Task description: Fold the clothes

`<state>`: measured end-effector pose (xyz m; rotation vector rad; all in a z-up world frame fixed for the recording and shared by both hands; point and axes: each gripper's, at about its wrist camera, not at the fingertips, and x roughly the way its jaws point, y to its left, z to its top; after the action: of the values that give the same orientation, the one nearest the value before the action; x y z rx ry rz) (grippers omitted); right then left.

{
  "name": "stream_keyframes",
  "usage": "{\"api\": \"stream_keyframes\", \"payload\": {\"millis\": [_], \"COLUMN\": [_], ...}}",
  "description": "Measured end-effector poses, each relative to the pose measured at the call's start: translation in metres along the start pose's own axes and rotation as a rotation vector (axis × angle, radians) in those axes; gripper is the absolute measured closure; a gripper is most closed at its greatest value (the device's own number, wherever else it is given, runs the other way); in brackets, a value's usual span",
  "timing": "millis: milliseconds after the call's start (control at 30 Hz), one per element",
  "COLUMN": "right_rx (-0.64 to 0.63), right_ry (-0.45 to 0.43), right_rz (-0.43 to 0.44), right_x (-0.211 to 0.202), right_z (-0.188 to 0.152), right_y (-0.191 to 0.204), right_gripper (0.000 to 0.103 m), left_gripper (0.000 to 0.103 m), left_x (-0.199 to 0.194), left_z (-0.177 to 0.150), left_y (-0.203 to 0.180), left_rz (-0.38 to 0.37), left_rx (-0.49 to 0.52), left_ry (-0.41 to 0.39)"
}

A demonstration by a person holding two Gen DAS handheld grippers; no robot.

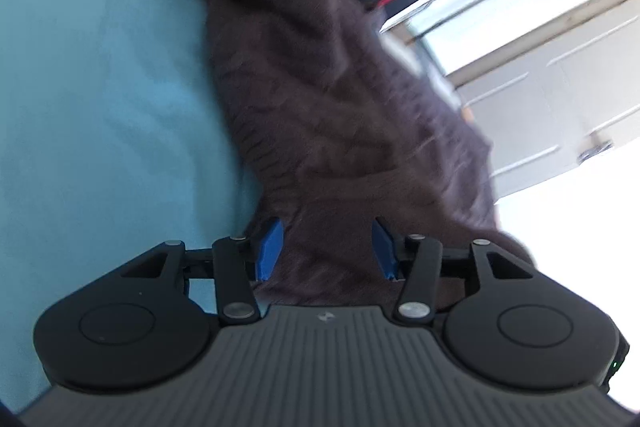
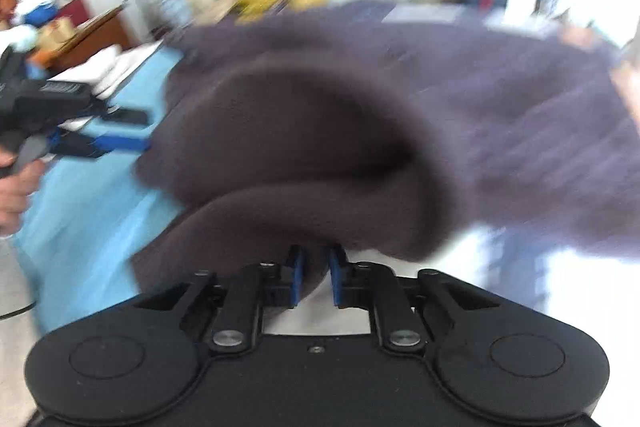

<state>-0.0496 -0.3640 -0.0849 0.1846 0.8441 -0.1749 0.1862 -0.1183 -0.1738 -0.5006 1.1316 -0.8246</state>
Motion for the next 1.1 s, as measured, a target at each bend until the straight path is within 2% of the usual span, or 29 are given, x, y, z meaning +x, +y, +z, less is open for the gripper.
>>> {"api": "stream_keyframes", "payload": {"millis": [33, 133, 167, 233, 267, 333, 400, 467, 533, 567, 633, 700, 767, 833, 867, 900, 933, 967, 1100], "right_rx": [-0.010, 0.037, 0.040, 0.069, 0.122, 0.281, 0.382, 0.393, 0.390, 0.382, 0.388, 0.395, 0.353, 0.228, 0.182, 0.138, 0.106, 0.096, 0.122], "right_ry": [-0.045, -0.163, -0.178, -0.160, -0.138, -0.077, 0.042, 0.131, 0.184, 0.221, 0.241, 0.241, 0.188, 0.179, 0.168, 0.156, 0.149, 0.148, 0.078], "right_rz": [-0.055, -0.142, -0.181, -0.193, -0.139, 0.062, 0.278, 0.350, 0.367, 0.415, 0.509, 0.504, 0.486, 0.453, 0.431, 0.407, 0.376, 0.364, 0.319], "right_x": [-0.011, -0.041, -0.045, -0.046, -0.042, -0.029, -0.005, 0.017, 0.034, 0.043, 0.055, 0.068, 0.070, 0.057, 0.053, 0.049, 0.047, 0.046, 0.031], "right_z": [0.003, 0.014, 0.019, 0.025, 0.023, 0.014, 0.002, -0.006, -0.011, -0.011, -0.013, -0.017, -0.022, -0.024, -0.025, -0.026, -0.026, -0.027, -0.021], "right_y": [-0.005, -0.042, -0.056, -0.078, -0.084, -0.098, -0.095, -0.074, -0.050, -0.039, -0.023, -0.009, 0.006, 0.022, 0.023, 0.024, 0.025, 0.019, -0.007], "right_gripper": [0.101, 0.103, 0.102, 0.099, 0.091, 0.083, 0.043, 0.041, 0.041, 0.041, 0.037, 0.019, 0.016, 0.018, 0.028, 0.053, 0.068, 0.088, 0.091], "left_gripper": [0.055, 0.055, 0.055, 0.055, 0.054, 0.052, 0.051, 0.051, 0.051, 0.051, 0.051, 0.050, 0.051, 0.052, 0.053, 0.053, 0.053, 0.051, 0.051], "left_x": [-0.001, -0.002, 0.002, 0.009, 0.013, 0.020, 0.025, 0.028, 0.031, 0.032, 0.034, 0.034, 0.034, 0.032, 0.030, 0.027, 0.023, 0.020, 0.020], "left_z": [0.001, 0.002, 0.003, 0.003, 0.002, 0.000, -0.002, -0.006, -0.009, -0.010, -0.010, -0.008, -0.004, -0.003, -0.002, -0.002, -0.003, -0.004, -0.005], "left_y": [-0.001, -0.003, -0.004, -0.006, -0.007, -0.006, -0.006, -0.012, -0.018, -0.021, -0.023, -0.021, -0.018, -0.017, -0.019, -0.022, -0.026, -0.030, -0.045], "left_rz": [-0.017, -0.033, -0.026, -0.005, 0.006, 0.028, 0.041, 0.054, 0.075, 0.091, 0.104, 0.106, 0.108, 0.118, 0.127, 0.136, 0.149, 0.166, 0.242], "left_rx": [-0.004, -0.005, -0.003, 0.007, 0.012, 0.016, 0.026, 0.064, 0.110, 0.130, 0.139, 0.131, 0.130, 0.120, 0.120, 0.137, 0.168, 0.203, 0.308], "left_ry": [-0.018, -0.032, -0.025, 0.005, 0.020, 0.047, 0.082, 0.115, 0.132, 0.131, 0.125, 0.117, 0.103, 0.068, 0.047, 0.028, 0.011, -0.006, -0.045]}}
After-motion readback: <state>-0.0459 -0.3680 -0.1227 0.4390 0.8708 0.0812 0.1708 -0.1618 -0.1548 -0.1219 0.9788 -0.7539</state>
